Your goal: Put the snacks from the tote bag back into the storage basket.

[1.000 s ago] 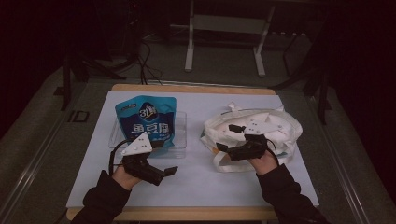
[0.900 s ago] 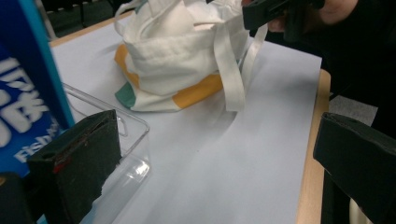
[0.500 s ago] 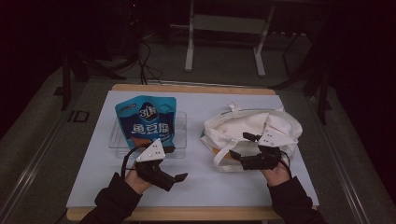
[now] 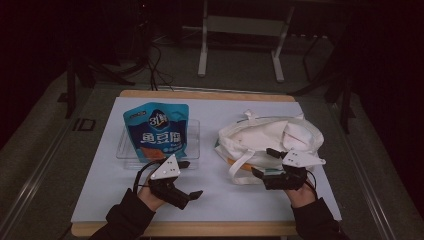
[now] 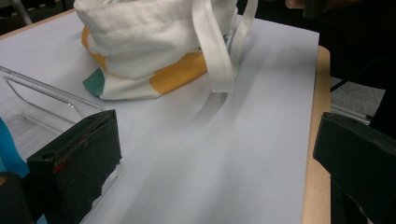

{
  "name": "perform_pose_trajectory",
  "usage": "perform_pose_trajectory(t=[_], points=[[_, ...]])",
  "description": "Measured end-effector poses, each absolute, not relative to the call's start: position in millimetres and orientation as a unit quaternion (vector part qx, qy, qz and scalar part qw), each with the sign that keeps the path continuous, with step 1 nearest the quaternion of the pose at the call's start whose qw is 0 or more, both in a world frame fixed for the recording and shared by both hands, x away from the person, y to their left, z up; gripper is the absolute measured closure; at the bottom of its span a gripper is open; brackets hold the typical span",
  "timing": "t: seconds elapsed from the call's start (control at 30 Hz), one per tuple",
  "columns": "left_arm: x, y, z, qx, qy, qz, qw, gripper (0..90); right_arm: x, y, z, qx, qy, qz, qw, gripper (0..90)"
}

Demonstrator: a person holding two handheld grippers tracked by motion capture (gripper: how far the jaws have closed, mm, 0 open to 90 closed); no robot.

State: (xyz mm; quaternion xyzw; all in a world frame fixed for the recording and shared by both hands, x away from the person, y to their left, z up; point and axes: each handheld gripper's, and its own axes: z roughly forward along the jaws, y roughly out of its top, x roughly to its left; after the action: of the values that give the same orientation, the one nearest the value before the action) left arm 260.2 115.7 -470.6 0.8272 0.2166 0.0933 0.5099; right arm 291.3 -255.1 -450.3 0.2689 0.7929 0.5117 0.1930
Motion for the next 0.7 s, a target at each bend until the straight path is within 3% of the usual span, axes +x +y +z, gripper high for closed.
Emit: perform_pose_trajectory(t=[0.7], points=[[258.0,116.0,-475.5,0.819,0.221,0.111,0.517,1.0,293.1,-253.9,-457.3,0.264,0.793,0.51,0.201,14.5]])
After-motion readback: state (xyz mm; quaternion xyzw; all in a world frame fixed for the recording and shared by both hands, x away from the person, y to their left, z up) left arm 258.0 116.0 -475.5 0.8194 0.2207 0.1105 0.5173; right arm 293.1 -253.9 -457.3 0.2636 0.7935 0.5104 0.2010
